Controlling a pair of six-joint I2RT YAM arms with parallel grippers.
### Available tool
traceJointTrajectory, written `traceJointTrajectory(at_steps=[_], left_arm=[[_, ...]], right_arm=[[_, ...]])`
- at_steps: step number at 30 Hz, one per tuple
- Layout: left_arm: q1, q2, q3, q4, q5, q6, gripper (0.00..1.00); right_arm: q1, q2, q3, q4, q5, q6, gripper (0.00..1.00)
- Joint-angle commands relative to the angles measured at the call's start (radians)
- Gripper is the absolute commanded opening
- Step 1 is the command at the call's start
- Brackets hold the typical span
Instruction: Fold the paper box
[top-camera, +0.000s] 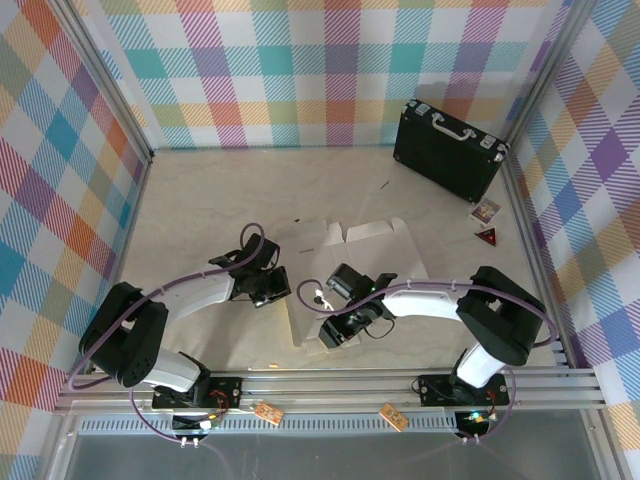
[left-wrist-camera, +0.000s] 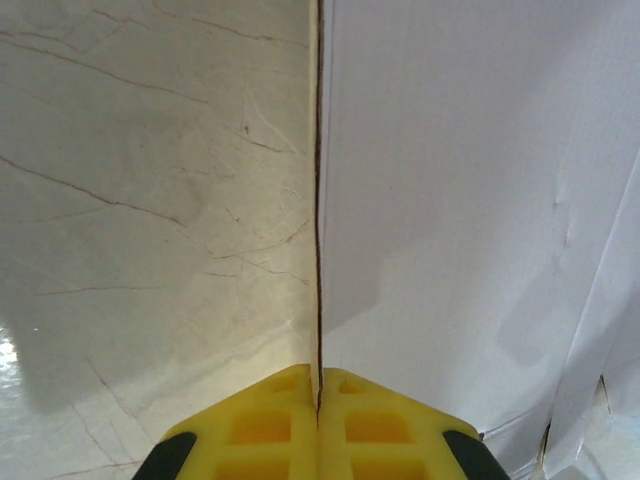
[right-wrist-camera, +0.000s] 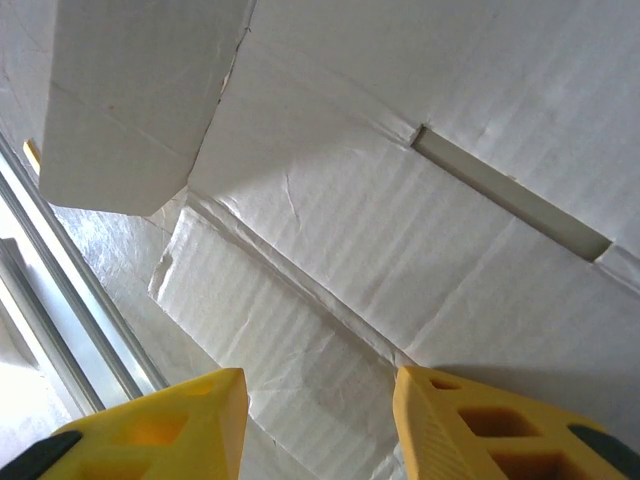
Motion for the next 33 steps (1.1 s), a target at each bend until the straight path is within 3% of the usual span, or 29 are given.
traceJointTrajectory(at_steps=[1,8,10,13,17,22,26,33], left_arm=[[0.036,-0.010,-0.034,0.065,0.093,-0.055,0.00],[0.103,0.009,-0.064,0.137,0.235,-0.089,0.02],[0.118,0.014,-0.059,0.131,0.267,-0.077,0.14],[0.122,0.001,-0.050,0.080,0.280,-0.031,0.46],[0.121,-0.046,-0.070,-0.027,0.278,0.026,0.56],[0.112,-0.170,-0.184,-0.044,0.267,0.018,0.62],[0.049,-0.260,-0.269,-0.001,0.266,-0.048,0.62],[-0.005,-0.492,-0.342,0.001,0.273,-0.156,0.55]], right_arm=[[0.019,0.069,-0.033,-0.024,0.039,0.018,0.44],[0.021,0.128,-0.021,-0.024,0.049,0.025,0.43],[0.021,0.133,-0.016,-0.025,0.048,0.025,0.43],[0.019,0.143,-0.015,-0.023,0.049,0.026,0.43],[0.018,0.151,-0.010,-0.021,0.045,0.027,0.43],[0.019,0.165,-0.004,-0.021,0.043,0.029,0.43],[0.018,0.167,-0.005,-0.018,0.039,0.028,0.44],[0.019,0.169,-0.006,-0.018,0.037,0.026,0.44]])
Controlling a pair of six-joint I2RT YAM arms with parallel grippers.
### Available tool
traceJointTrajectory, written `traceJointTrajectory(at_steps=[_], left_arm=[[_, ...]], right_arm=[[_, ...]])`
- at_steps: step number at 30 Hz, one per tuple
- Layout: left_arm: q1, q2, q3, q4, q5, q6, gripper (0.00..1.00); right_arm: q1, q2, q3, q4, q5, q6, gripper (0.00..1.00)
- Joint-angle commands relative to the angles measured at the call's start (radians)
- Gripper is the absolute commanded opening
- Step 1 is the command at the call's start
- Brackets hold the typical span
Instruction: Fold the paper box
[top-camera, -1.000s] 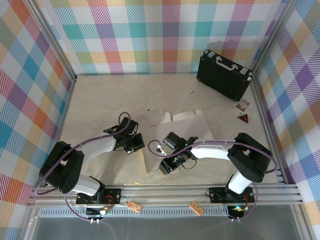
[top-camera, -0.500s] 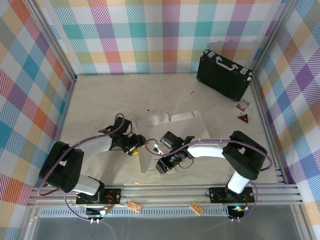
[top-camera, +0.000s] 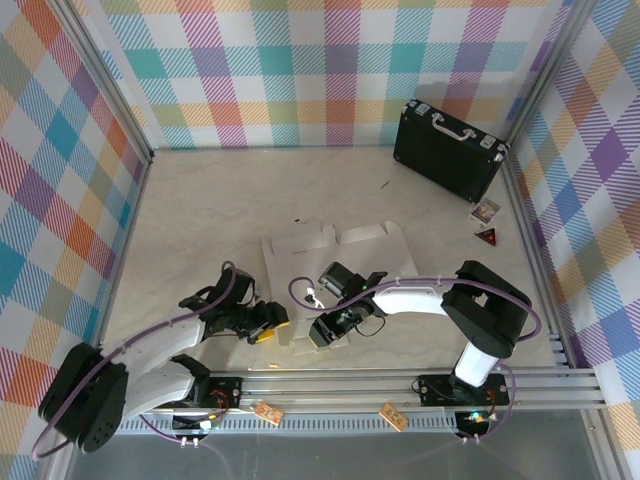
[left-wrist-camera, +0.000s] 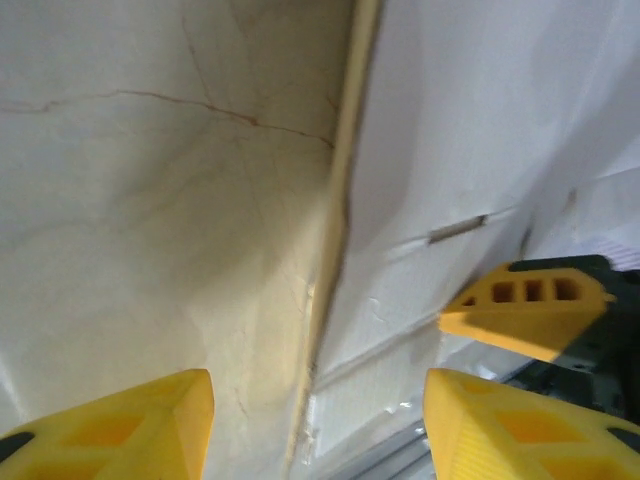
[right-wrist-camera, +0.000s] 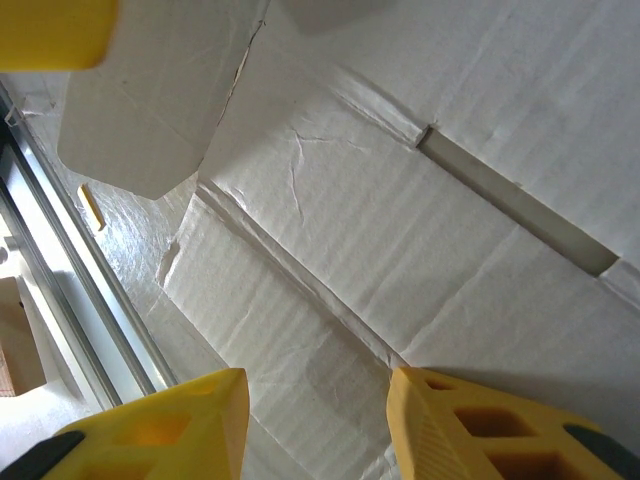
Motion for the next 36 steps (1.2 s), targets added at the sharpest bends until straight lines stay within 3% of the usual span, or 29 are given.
traceJointTrajectory(at_steps=[1,8,13,17,23,27,36], left_arm=[[-0.015,-0.114,0.000,-0.020,0.025,-0.069,0.54],[-0.017,-0.154,0.039,-0.066,0.040,-0.071,0.58],[-0.017,-0.164,0.139,-0.335,-0.179,0.040,0.56],[-0.017,-0.186,0.176,-0.441,-0.240,0.105,0.58],[-0.025,-0.133,0.079,-0.233,-0.095,0.049,0.59],[-0.068,-0.095,0.001,0.021,0.024,-0.047,0.58],[-0.141,0.014,0.001,0.131,-0.002,-0.071,0.55]], right_arm=[[0.011,0.087,-0.055,-0.079,0.096,0.002,0.44],[0.012,0.088,-0.053,-0.078,0.098,0.003,0.44],[0.011,0.089,-0.055,-0.078,0.098,0.005,0.44],[0.011,0.092,-0.053,-0.079,0.096,0.003,0.44],[0.011,0.093,-0.050,-0.080,0.096,0.002,0.44],[0.011,0.094,-0.052,-0.079,0.096,0.002,0.44],[0.012,0.094,-0.052,-0.081,0.098,0.004,0.44]])
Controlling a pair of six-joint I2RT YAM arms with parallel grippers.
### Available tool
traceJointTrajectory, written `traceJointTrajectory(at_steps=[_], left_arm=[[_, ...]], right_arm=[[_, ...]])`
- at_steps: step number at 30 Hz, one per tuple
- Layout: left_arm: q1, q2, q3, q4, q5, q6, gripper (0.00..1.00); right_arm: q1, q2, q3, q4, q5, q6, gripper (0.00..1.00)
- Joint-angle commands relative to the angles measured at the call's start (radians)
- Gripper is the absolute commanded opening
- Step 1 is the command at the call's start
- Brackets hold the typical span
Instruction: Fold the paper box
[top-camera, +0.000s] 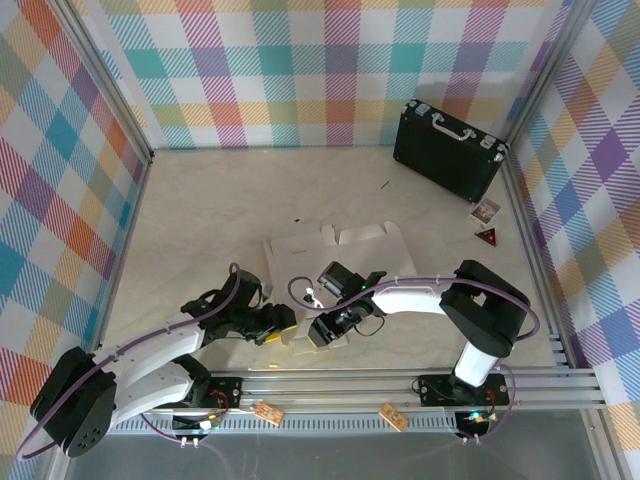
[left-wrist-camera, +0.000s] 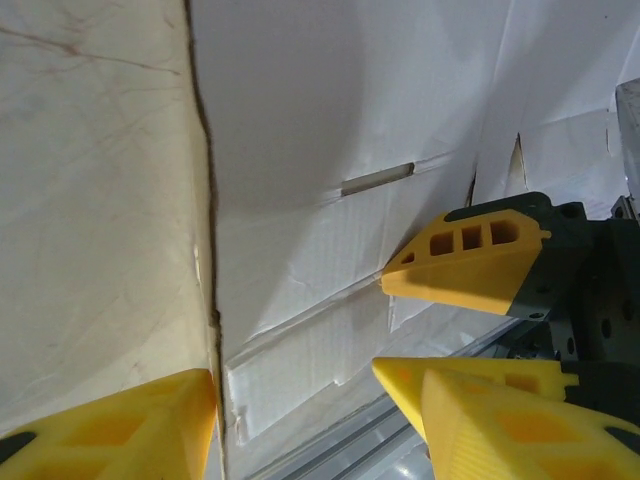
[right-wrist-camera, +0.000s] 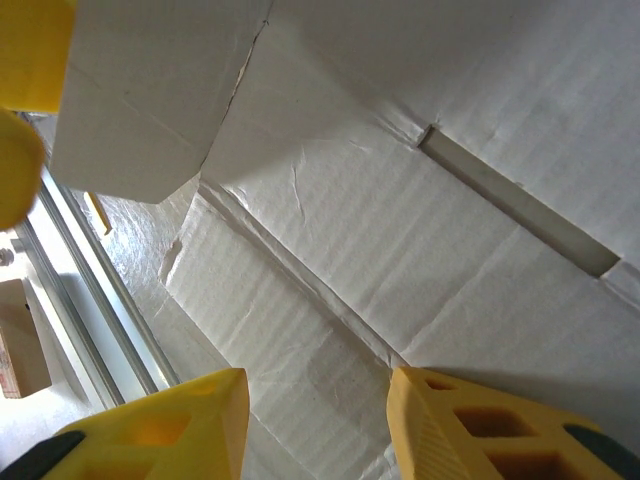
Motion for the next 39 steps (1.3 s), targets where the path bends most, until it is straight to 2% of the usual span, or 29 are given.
traceJointTrajectory(at_steps=[1,6,17,24,30,35,39], left_arm=[[-0.019,0.018,-0.012,0.080,0.015,-0.033,0.54],[-0.021,0.000,-0.036,0.196,0.049,-0.091,0.54],[-0.021,0.036,-0.042,0.234,0.003,-0.142,0.51],[-0.021,0.071,0.034,0.074,-0.102,-0.079,0.51],[-0.018,0.050,0.166,-0.149,-0.228,0.006,0.60],[0.010,0.061,0.247,-0.216,-0.224,0.058,0.62],[0.087,0.038,0.349,-0.315,-0.245,0.114,0.63]], right_arm=[[0.011,0.086,-0.058,-0.085,0.108,0.004,0.44],[0.012,0.090,-0.057,-0.085,0.104,0.002,0.44],[0.011,0.094,-0.054,-0.087,0.103,0.001,0.44],[0.011,0.100,-0.053,-0.088,0.102,0.001,0.44],[0.011,0.103,-0.050,-0.089,0.100,0.001,0.44],[0.012,0.105,-0.050,-0.089,0.099,0.001,0.44],[0.011,0.105,-0.050,-0.089,0.098,-0.001,0.44]])
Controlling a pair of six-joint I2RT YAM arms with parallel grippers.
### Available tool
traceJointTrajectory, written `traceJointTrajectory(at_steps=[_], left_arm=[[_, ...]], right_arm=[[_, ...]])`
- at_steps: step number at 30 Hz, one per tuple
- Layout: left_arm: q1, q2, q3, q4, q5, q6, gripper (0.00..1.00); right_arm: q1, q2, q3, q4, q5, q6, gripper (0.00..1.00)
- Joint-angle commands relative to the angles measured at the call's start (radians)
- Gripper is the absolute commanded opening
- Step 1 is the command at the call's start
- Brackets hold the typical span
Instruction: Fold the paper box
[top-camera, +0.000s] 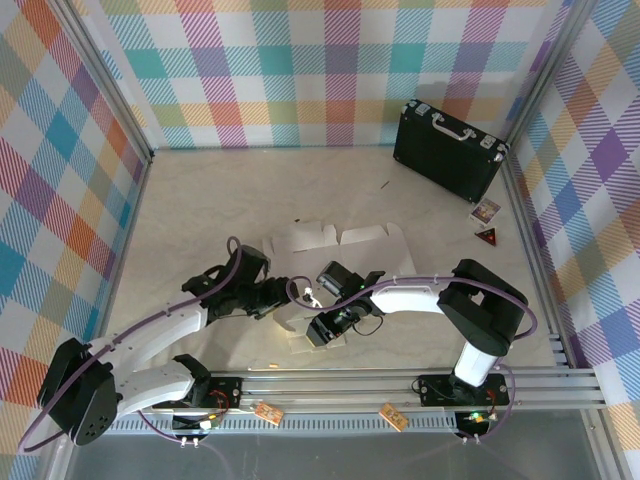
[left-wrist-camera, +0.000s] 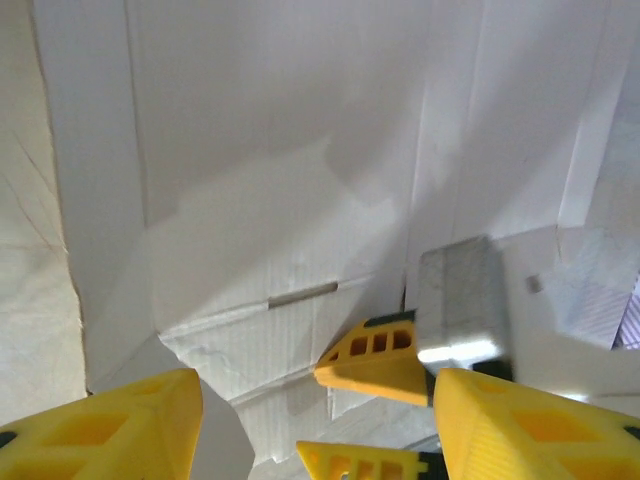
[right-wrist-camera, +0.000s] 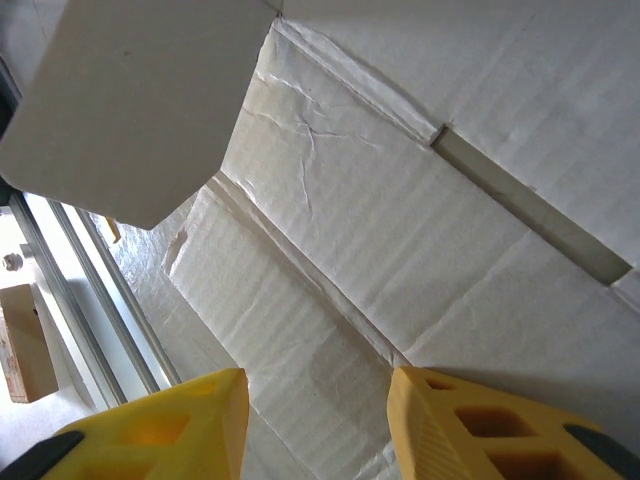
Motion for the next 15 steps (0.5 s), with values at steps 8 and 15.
traceJointTrajectory(at_steps=[8,15], left_arm=[[0.302,0.173,0.381,-0.226,-0.150,0.225,0.68],[0.359,0.513,0.581,-0.152,-0.169,0.370,0.65]], right_arm=[[0.010,0.091,-0.059,-0.103,0.109,-0.001,0.44],[0.012,0.087,-0.065,-0.097,0.106,-0.003,0.44]])
